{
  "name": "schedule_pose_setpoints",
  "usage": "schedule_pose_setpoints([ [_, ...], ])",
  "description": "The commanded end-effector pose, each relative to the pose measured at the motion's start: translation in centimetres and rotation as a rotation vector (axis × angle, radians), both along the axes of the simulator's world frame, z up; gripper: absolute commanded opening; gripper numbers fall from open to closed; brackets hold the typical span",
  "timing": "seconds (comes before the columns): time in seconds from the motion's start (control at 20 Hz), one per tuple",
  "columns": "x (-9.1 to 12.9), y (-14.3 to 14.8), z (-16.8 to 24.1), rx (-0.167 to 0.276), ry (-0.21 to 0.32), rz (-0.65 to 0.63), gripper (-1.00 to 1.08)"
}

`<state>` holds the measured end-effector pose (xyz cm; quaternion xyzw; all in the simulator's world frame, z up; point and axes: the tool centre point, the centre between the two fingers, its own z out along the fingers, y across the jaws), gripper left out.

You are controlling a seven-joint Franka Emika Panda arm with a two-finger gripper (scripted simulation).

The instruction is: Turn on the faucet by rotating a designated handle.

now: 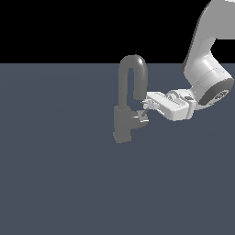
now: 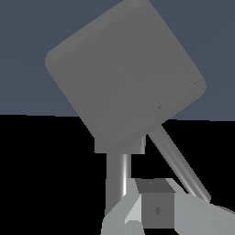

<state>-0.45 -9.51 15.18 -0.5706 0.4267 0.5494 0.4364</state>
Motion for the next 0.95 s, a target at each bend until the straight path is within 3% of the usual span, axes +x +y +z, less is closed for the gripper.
schedule_pose_setpoints([
  [0.0, -1.7, -0.5, -1.4, 0.006, 0.029, 0.002, -1.00],
  [0.25, -3.5, -1.0, -2.4, 0.007, 0.034, 0.003, -1.00],
  [0.3, -3.5, -1.0, -2.4, 0.007, 0.034, 0.003, -1.00],
  [0.35, -2.2, -0.6, -0.9, 0.003, 0.001, 0.005, -1.00],
  [0.9, -4.7, -1.3, -7.8, 0.007, 0.034, 0.003, -1.00],
])
